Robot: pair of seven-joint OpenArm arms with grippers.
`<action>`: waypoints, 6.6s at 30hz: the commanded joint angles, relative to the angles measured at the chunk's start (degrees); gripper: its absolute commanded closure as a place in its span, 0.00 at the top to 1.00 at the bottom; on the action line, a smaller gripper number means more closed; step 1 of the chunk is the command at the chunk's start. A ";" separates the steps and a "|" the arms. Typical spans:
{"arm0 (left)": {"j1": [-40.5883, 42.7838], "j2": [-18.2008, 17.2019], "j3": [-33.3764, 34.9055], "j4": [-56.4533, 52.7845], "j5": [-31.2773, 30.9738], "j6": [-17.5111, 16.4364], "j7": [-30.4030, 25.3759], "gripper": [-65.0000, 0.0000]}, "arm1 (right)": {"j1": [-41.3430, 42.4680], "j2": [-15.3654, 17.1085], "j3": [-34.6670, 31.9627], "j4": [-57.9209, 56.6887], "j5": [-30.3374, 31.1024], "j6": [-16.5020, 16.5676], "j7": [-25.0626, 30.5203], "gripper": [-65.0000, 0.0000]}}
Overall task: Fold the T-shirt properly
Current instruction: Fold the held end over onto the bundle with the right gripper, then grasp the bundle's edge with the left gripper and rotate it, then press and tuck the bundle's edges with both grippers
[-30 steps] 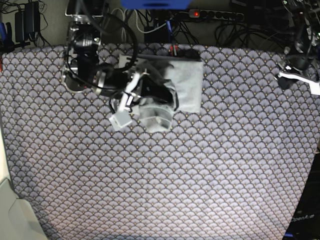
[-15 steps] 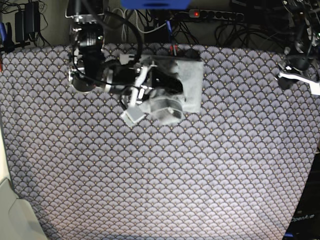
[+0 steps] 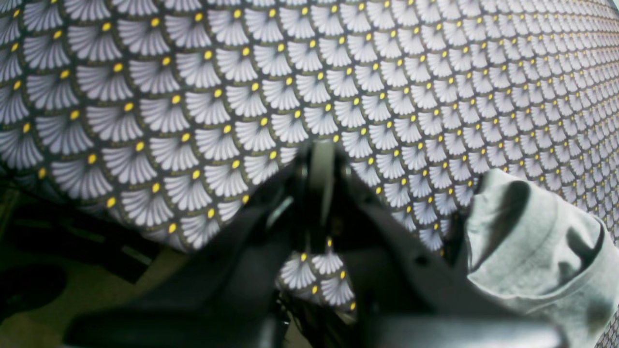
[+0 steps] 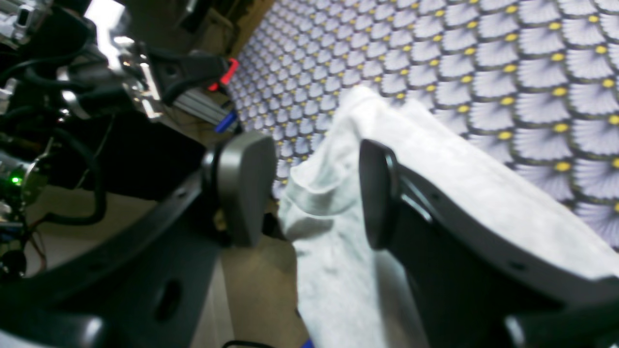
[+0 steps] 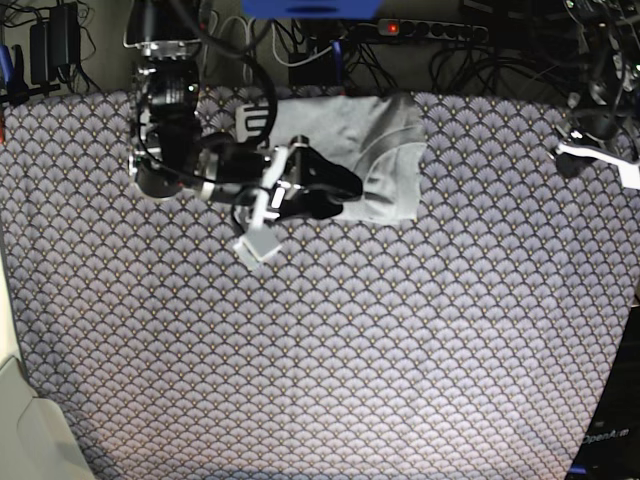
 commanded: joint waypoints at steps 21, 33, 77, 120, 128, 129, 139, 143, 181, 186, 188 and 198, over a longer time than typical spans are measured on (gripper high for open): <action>3.08 -0.68 -0.46 1.60 -0.52 -0.41 -0.75 0.00 | 1.69 2.79 -0.69 -9.46 1.56 0.21 1.56 0.50; 4.31 -0.59 0.77 1.60 -0.61 -0.41 -0.75 0.00 | 9.78 7.80 -0.52 -17.28 1.83 0.21 3.05 0.50; -9.05 8.64 38.04 -11.67 19.79 0.38 5.85 0.01 | -8.42 24.33 24.89 2.94 1.83 0.21 1.21 0.00; -53.18 21.04 38.13 -64.95 21.02 7.06 -18.77 0.00 | 6.35 13.60 1.24 -10.16 -20.68 0.21 3.40 0.00; -54.76 20.33 38.13 -65.03 21.02 6.98 -22.73 0.00 | 6.61 10.61 -3.07 -10.07 -20.77 0.21 3.40 0.00; -54.76 20.33 38.13 -65.03 21.02 6.98 -24.31 0.00 | 6.26 10.35 -3.51 -10.07 -20.77 0.21 3.32 0.00; -56.52 21.56 37.95 -63.80 20.49 6.71 -26.15 0.00 | -1.82 16.15 -8.69 3.29 -20.77 0.21 3.40 0.00; -53.36 21.04 37.87 -53.78 20.40 7.15 -21.14 0.00 | -1.74 21.60 -8.08 4.08 -20.86 0.21 4.02 0.00; -51.51 19.89 37.69 -55.80 20.49 7.24 -23.25 0.00 | 9.25 22.57 -10.72 -10.60 -20.42 0.21 9.21 0.00; -45.27 17.43 34.96 -36.90 20.40 7.33 -16.31 0.00 | 8.64 25.03 -3.15 -1.81 -16.28 0.21 6.30 0.00; -42.10 16.55 32.41 -30.84 20.40 7.33 -12.70 0.00 | 8.99 24.77 -0.43 3.64 -12.24 0.21 0.94 0.00; -25.58 11.01 18.88 -20.73 20.40 7.24 -11.47 0.00 | 9.25 13.78 -2.36 10.50 0.86 0.21 -3.19 0.00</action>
